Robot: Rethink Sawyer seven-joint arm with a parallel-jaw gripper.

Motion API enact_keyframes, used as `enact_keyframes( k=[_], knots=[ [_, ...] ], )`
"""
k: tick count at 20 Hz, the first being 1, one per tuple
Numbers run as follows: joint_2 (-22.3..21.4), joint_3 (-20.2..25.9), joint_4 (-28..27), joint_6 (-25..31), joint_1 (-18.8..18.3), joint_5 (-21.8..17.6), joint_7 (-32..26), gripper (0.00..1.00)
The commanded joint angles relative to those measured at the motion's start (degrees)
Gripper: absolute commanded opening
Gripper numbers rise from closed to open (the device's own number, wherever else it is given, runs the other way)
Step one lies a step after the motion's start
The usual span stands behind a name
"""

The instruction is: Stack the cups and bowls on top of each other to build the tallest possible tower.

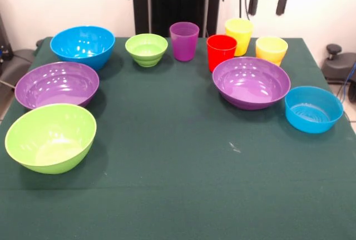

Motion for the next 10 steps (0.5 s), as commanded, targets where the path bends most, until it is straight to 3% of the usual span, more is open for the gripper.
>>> enact_keyframes(
  k=[1, 7, 10],
  knots=[
    [9.34, -2.55, -11.34, 0.97, 2.83, -3.52, 8.83, 1.0],
    [11.69, -2.18, -12.55, 0.4, 2.93, -2.04, 8.23, 1.0],
    [10.27, -2.32, -11.8, 2.08, 3.1, -1.39, 8.01, 1.0]
  ],
)
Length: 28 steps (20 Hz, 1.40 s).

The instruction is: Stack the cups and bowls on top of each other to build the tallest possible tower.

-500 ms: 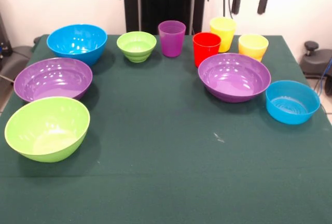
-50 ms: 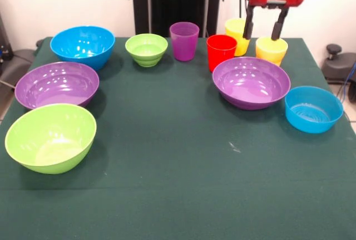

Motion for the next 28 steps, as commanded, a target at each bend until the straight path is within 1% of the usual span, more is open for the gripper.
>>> enact_keyframes(
  k=[1, 3, 7, 15, 21, 23, 28],
  knots=[
    [2.08, 0.81, -3.54, 3.02, 1.08, -1.12, 7.66, 1.0],
    [0.69, 0.75, -2.94, 4.38, 1.11, -0.87, 7.28, 1.0],
    [1.39, 1.15, -3.01, 4.81, 0.61, -1.21, 6.05, 1.0],
    [5.34, 1.77, -1.73, -0.54, -1.12, -3.35, 4.25, 1.0],
    [10.08, 2.34, -1.01, -7.53, -1.75, -4.29, 5.14, 1.0],
    [10.52, 2.65, -0.72, -8.63, -2.29, -4.42, 4.85, 1.0],
    [10.08, 2.61, -0.15, -8.55, -2.53, -4.0, 4.42, 1.0]
  ],
)
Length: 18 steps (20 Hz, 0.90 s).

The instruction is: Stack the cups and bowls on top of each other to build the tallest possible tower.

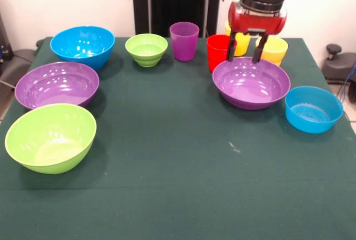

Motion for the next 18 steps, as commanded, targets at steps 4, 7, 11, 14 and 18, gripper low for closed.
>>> enact_keyframes(
  k=[4, 7, 11, 14, 18],
  knots=[
    [2.75, 4.08, 0.78, -4.55, -2.4, -4.05, 3.88, 1.0],
    [3.67, 4.02, 0.56, -5.6, -2.71, -4.33, 3.87, 1.0],
    [3.22, 4.51, 1.44, -6.3, -3.72, -4.82, 3.48, 1.0],
    [3.04, 4.34, 1.82, -6.85, -3.48, -5.07, 4.17, 1.0],
    [3.71, 4.44, 2.22, -7.9, -3.32, -5.34, 4.89, 1.0]
  ],
)
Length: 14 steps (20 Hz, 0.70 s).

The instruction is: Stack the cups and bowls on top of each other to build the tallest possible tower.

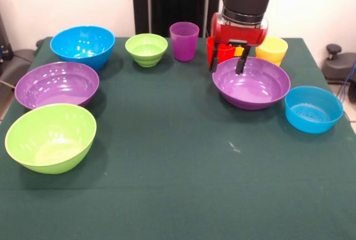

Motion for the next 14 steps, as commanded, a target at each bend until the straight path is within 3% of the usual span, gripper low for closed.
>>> enact_keyframes(
  k=[1, 14],
  knots=[
    [2.16, 4.56, 2.16, -3.8, -0.41, -4.06, 4.8, 1.0],
    [4.44, 4.67, 1.66, -5.49, 0.02, -3.88, 5.07, 1.0]
  ],
)
